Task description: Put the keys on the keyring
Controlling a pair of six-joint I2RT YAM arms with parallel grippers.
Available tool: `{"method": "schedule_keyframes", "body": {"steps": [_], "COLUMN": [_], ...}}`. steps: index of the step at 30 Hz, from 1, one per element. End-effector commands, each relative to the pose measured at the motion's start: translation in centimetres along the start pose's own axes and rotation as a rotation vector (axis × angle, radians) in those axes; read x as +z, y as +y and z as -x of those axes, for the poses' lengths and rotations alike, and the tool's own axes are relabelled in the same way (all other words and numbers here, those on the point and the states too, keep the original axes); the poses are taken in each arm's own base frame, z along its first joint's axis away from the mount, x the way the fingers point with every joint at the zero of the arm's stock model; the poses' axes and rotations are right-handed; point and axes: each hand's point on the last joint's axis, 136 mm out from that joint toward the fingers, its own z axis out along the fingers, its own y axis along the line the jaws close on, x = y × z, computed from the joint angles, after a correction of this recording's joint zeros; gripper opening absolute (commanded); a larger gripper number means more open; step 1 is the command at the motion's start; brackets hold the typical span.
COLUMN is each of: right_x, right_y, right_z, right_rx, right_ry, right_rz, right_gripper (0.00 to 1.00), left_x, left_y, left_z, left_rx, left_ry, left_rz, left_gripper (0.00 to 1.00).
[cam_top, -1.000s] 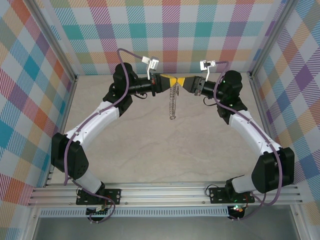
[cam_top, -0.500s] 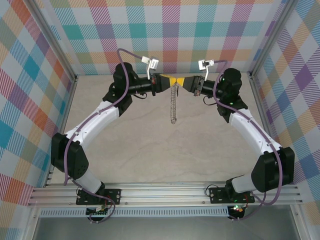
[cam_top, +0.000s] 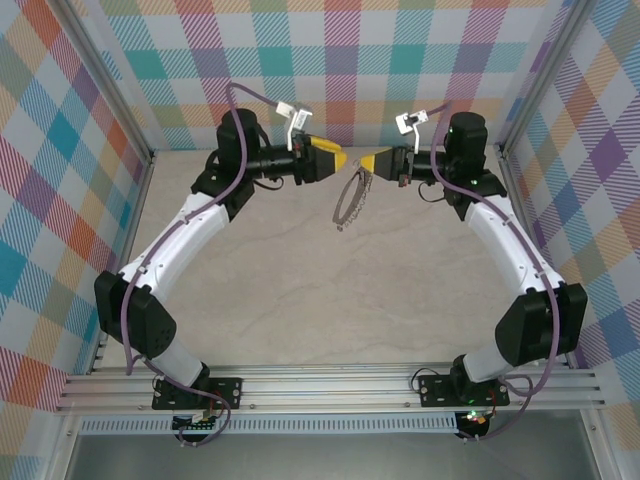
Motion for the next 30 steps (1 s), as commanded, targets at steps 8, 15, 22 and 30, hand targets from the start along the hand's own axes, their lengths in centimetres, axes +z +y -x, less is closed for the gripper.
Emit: {"method": "schedule_keyframes", "body": {"steps": [8,15,22,30], "right_x": [0.3,0.4,0.4,0.5], "right_y": [1.2,0.8,0.8,0.5], "right_z": [-0.9,-1.3,-1.5,-1.4], "right_rx": [0.013,0.032,0.036,0.038], "right_ry": [0.124,0.130,0.131,0.128], "right_rz": [0.217,0.225,0.224,0.221], "right_gripper": [0.00,0.00,0.00,0.00], "left_x": [0.2,0.5,1.0,1.5], "left_y": [-0.8,-0.2,0.5,0.9], "left_z": [-2.5,-3.2,-3.6,-3.9], "left_rx": [0.012,0.002,-0.025,-0.048], "left_ry": [0.218,0.245,0.253,0.257], "left_rz": [-0.132,-0.136,-0.149,-0.159], "left_gripper": [0.33,0.30,0.27,0.26]}}
